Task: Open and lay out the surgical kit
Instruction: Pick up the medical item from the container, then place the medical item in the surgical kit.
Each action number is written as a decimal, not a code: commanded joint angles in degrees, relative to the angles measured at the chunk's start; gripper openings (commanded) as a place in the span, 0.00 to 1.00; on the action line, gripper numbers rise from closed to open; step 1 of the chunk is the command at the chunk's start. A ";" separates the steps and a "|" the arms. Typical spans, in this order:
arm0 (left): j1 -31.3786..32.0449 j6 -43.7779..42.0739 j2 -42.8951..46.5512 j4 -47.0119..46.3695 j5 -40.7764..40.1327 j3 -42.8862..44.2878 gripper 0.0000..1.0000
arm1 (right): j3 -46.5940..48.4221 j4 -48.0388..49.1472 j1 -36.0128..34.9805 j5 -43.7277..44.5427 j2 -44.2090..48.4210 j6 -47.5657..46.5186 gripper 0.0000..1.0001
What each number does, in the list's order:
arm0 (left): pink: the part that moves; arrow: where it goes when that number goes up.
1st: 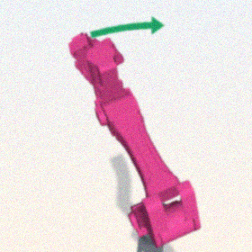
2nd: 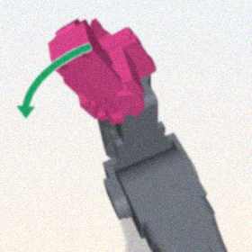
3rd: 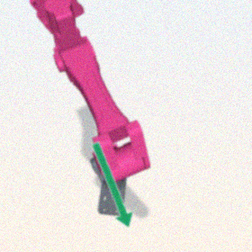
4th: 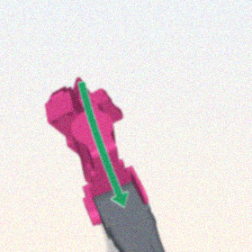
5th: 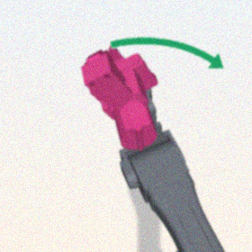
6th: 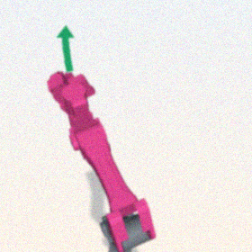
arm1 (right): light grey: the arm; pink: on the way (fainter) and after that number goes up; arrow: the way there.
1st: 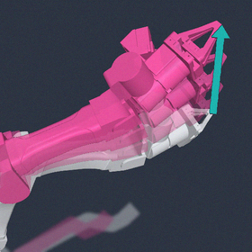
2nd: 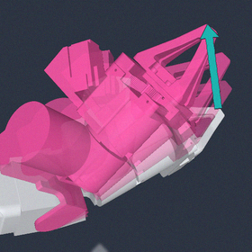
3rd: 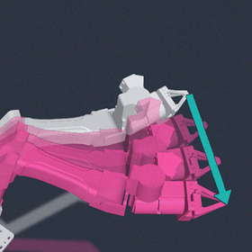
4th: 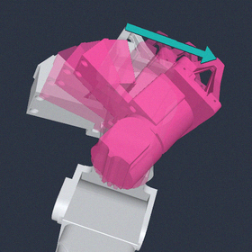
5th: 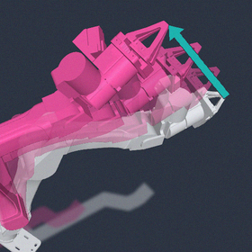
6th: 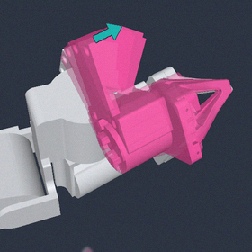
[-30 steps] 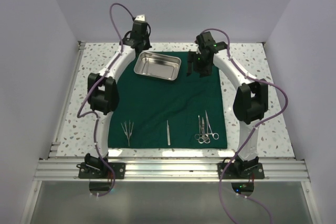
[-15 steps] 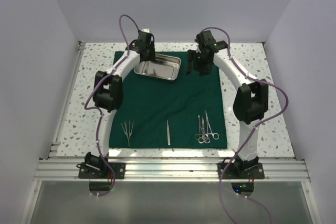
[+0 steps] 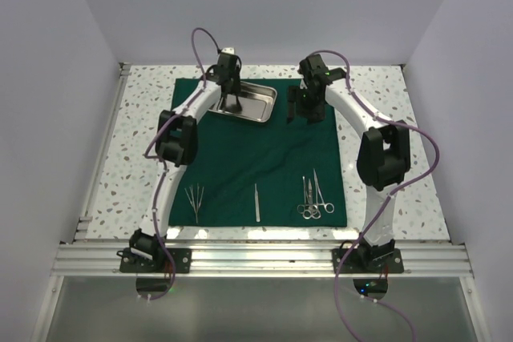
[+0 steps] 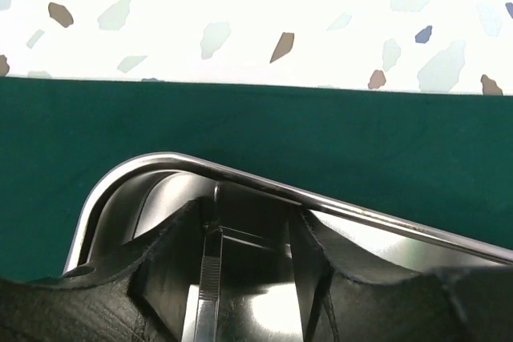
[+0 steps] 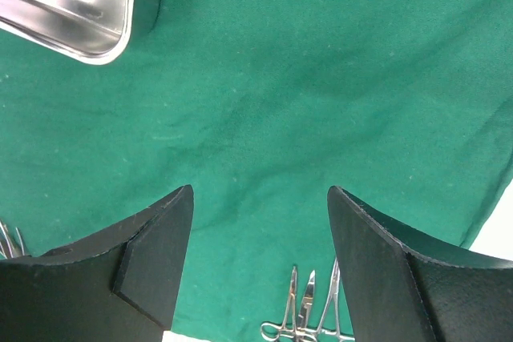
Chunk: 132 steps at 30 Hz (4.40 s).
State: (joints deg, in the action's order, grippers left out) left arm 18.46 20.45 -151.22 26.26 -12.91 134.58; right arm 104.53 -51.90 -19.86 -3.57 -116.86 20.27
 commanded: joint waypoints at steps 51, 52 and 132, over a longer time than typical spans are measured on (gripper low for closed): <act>3.52 -0.06 -0.49 15.66 5.17 -9.00 0.00 | -1.00 1.54 2.37 -2.49 5.50 0.29 0.72; 3.34 0.29 0.74 15.14 5.17 -7.51 0.00 | -0.39 1.45 2.37 -2.93 5.33 0.38 0.72; 38.59 33.45 51.73 13.03 -23.57 -49.88 0.62 | -27.46 0.84 0.17 3.31 42.33 1.53 0.73</act>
State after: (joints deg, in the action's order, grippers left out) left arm 57.45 61.08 -99.96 38.92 -30.24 74.48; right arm 75.55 -50.22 -19.55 -2.20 -75.26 22.46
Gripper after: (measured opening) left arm 0.616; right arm 0.724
